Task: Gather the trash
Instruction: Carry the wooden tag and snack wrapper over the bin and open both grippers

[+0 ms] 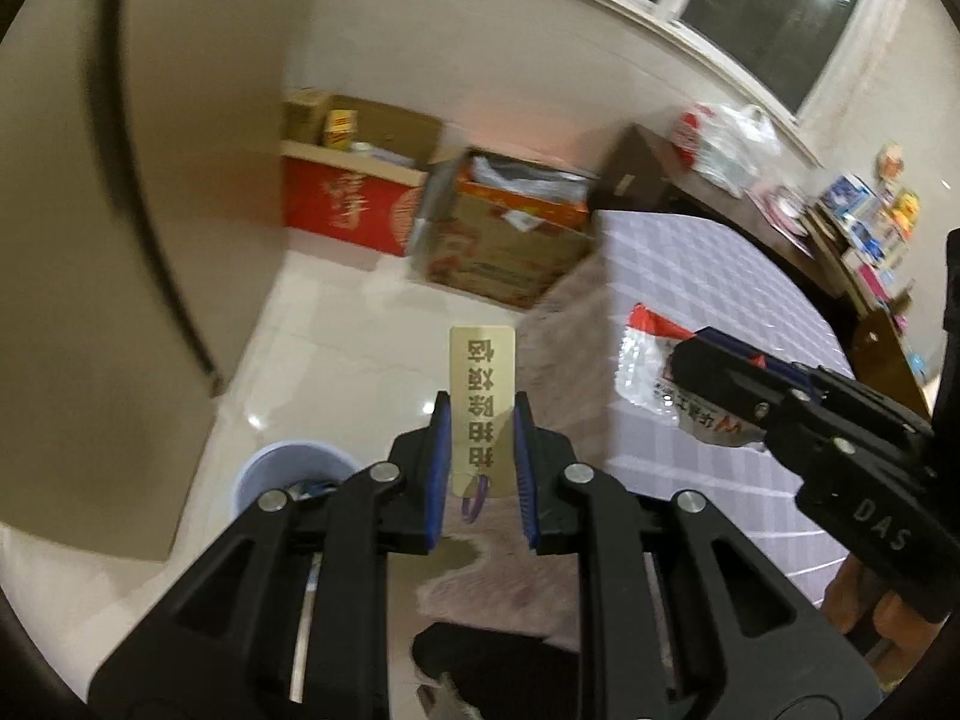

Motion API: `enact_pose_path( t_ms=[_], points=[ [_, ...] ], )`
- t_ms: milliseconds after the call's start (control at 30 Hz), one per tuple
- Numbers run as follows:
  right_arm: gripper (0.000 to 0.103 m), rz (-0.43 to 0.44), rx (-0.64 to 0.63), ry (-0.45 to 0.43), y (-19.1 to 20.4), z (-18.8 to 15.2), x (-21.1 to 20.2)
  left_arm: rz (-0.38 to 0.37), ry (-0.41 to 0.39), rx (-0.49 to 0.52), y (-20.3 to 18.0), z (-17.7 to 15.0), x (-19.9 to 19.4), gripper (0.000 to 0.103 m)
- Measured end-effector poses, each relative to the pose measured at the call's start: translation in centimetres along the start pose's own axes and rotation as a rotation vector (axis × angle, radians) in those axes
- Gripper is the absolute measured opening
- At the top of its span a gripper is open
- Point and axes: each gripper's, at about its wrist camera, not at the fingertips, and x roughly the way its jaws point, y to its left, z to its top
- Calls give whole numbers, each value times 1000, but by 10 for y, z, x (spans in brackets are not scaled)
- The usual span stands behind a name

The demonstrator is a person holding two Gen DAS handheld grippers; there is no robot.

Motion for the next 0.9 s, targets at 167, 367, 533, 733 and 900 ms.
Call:
enact_pose_path(
  t_ms=[167,367,533,733,900],
  points=[
    [14,45,-46,21,57,-9,26,88,-2,-45,54,-16,-9,19],
    [14,66,-76,30,98,-20,51,118,20,-89,89,-25,-4,19],
    [14,62,-96,44,116,-25,66,134,27,-94,102,-27,0,19],
    [14,62,-95,46,116,-27,79,150,72,-165,119,-25,13,38],
    [14,58,-75,52,109,-27,84,182,64,-189,128,-29,15,68]
  ],
)
